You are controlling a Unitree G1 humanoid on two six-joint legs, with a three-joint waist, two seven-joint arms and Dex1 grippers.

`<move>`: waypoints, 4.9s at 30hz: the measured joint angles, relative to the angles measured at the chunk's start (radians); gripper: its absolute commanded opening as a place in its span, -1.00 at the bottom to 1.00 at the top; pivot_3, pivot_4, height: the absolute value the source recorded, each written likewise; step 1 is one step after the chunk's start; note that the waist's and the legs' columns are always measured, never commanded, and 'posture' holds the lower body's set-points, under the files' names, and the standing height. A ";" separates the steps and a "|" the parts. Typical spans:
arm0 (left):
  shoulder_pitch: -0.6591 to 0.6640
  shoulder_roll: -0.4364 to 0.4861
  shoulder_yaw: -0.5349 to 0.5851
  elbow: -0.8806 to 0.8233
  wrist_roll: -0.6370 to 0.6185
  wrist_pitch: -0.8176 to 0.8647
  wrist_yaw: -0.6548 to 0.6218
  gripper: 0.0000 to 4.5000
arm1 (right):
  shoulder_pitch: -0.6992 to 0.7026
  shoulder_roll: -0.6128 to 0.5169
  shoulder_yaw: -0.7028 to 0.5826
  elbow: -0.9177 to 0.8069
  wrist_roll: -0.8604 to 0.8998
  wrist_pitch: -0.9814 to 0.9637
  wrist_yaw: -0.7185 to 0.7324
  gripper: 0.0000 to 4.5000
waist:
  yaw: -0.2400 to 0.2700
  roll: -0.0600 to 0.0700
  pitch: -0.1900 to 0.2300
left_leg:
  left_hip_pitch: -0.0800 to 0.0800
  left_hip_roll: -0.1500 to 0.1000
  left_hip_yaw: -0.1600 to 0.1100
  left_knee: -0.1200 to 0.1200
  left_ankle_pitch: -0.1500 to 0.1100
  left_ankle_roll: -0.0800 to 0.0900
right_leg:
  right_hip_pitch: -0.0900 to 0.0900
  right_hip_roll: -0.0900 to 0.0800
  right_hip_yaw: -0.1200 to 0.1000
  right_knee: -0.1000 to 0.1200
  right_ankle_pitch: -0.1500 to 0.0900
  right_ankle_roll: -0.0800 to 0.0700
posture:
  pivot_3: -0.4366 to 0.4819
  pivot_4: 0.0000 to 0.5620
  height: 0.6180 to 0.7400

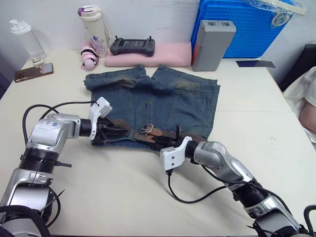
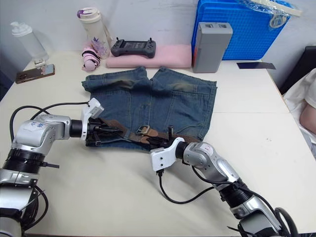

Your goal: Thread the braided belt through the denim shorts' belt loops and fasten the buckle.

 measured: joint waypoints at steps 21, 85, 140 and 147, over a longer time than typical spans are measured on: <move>0.450 -0.190 0.371 -0.521 -0.101 0.203 0.408 -0.35 | 0.032 0.003 -0.016 -0.037 0.032 0.056 0.011 -1.00 | 0.002 0.000 0.000 | 0.000 0.000 -0.001 0.000 0.000 0.000 | 0.000 -0.001 0.000 0.000 0.000 0.000 | -0.05 -0.47 0.54; 0.270 -0.255 0.131 -0.426 0.048 -0.374 0.374 -0.97 | -0.035 -0.088 -0.212 -0.282 0.353 0.298 0.159 -1.00 | 0.003 0.007 -0.001 | 0.001 0.001 0.000 -0.001 -0.004 0.001 | 0.004 0.001 -0.001 -0.007 0.001 0.001 | -0.05 -0.47 0.54; 0.483 -0.208 0.227 -0.568 0.016 -0.141 0.547 -1.00 | 0.000 0.210 -0.045 -0.235 0.226 0.913 -0.053 -0.99 | 0.002 0.007 -0.001 | 0.001 0.001 -0.001 -0.003 -0.004 0.000 | 0.002 0.000 -0.001 -0.007 0.001 0.001 | -0.05 -0.47 0.54; 0.507 -0.242 0.223 -0.633 0.026 -0.038 0.630 -1.00 | -0.005 0.249 -0.068 -0.270 0.243 0.979 -0.083 -0.99 | 0.002 0.007 -0.002 | 0.001 0.001 -0.001 -0.003 -0.004 0.000 | 0.002 0.000 -0.001 -0.007 0.001 0.001 | -0.05 -0.47 0.54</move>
